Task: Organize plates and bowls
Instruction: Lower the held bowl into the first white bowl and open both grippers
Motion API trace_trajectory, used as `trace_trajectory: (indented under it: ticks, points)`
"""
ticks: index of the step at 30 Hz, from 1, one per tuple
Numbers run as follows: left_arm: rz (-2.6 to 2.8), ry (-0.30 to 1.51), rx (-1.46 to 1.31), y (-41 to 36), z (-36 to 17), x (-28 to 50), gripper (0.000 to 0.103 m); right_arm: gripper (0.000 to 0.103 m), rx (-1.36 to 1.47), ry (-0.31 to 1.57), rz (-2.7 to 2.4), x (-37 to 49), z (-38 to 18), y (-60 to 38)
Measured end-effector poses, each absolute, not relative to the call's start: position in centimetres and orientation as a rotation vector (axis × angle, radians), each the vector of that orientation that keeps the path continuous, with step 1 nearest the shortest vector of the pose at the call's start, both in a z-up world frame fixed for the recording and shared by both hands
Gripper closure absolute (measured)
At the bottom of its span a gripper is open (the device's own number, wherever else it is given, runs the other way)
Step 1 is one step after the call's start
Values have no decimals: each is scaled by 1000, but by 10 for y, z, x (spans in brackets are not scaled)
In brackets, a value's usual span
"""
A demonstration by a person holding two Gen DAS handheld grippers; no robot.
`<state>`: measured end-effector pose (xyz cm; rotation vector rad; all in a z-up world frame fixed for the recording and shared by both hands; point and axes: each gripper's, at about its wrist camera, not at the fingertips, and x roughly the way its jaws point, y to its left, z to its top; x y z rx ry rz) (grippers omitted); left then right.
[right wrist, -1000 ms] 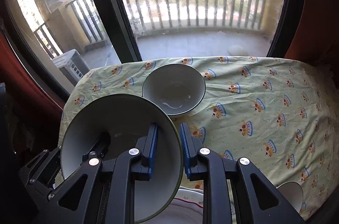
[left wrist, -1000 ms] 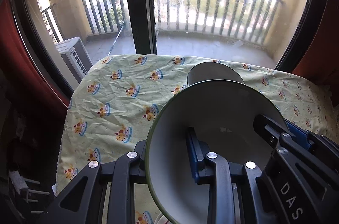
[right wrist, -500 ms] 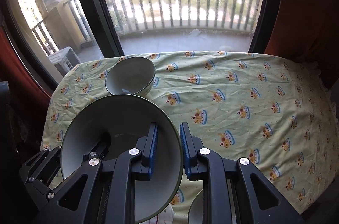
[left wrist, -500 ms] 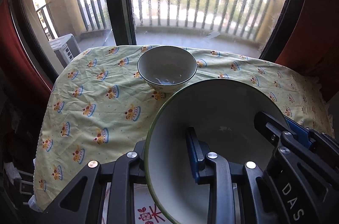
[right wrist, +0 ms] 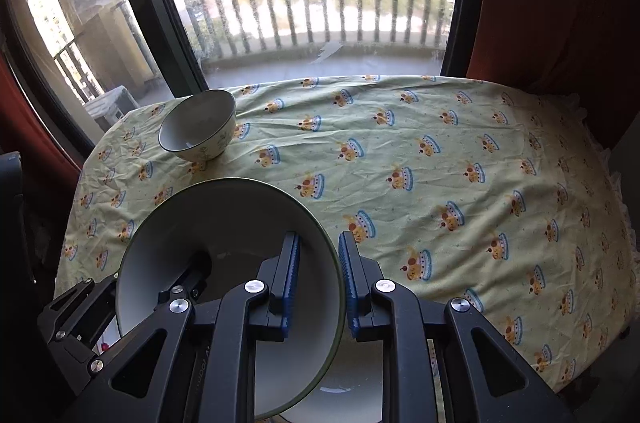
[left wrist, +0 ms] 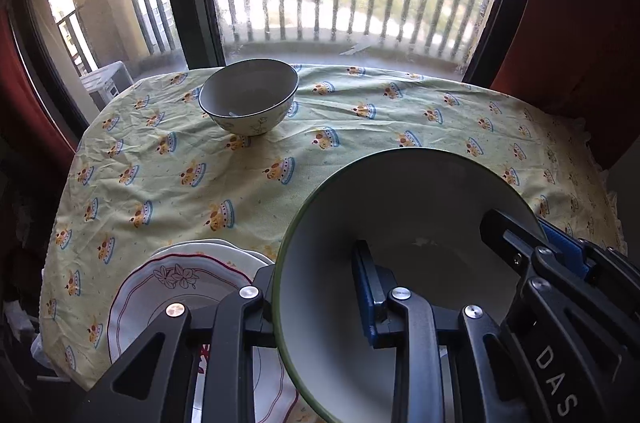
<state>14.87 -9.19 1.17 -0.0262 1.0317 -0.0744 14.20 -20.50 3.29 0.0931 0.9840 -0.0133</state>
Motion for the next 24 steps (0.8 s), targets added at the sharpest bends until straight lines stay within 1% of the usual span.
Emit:
trace_trajectory:
  ticks: [8,15,24]
  points:
    - [-109,1088,-56,-117,-2,132,76,79,88,1000,-32,120,23,-235]
    - [-120,1109,-20,-137,-16,120,76,79,104,1030,-47,105,10,-254]
    - [-79,1121,4,-137,-27,118,77,79,126,1081,-18,105,-13,-258]
